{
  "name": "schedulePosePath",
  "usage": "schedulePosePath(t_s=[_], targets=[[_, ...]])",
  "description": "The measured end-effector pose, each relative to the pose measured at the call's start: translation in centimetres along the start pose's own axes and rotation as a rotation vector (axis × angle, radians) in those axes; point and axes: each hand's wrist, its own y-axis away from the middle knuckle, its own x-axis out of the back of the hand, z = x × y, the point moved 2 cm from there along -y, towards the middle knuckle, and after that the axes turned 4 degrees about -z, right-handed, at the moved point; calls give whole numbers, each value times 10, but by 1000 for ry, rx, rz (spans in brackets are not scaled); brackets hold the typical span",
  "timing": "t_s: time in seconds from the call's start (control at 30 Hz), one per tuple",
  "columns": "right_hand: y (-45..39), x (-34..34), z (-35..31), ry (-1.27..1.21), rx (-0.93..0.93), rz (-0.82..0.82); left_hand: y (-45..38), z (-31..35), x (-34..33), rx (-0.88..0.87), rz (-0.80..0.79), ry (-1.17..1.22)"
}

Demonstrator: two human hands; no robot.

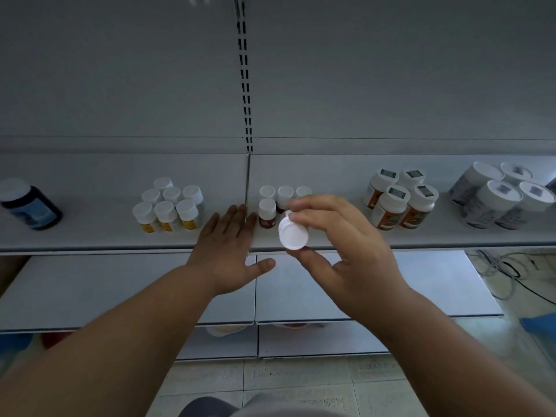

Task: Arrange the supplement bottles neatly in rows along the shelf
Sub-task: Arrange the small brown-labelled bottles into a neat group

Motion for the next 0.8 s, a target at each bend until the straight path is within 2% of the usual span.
schedulePosePath(t_s=[0.07, 0.13, 0.2, 0.3, 0.4, 0.47, 0.53, 0.63, 0.67, 0.73, 0.8], targets=[[-1, -1, 0, -247, -223, -27, 0, 1, 2, 7, 5, -7], [-6, -5, -1, -800, -588, -77, 0, 2, 2, 17, 5, -17], [-10, -11, 2, -1184, -821, -132, -2, 2, 1, 19, 3, -25], [-18, -14, 2, -1468, -1040, -225, -2, 1, -2, 18, -1, 2], [-28, -15, 9, -1592, -1174, -187, -1, 2, -1, 20, 14, -1], [-36, -15, 17, -1513, -1162, -85, -1, 2, -1, 20, 13, -12], [-43, -11, 28, -1164, -1026, -37, -1, 2, 0, 18, 14, -17], [-54, -4, 46, -250, -675, -182, -1, 2, 1, 19, 2, -13], [-57, -6, 52, -67, -560, -235, -1, 3, 1, 18, -1, -13], [-62, -13, 61, 133, -397, -320, -1, 3, 1, 14, 4, -12], [-64, -23, 68, 239, -321, -369, -1, 2, 0, 13, 9, -7]])
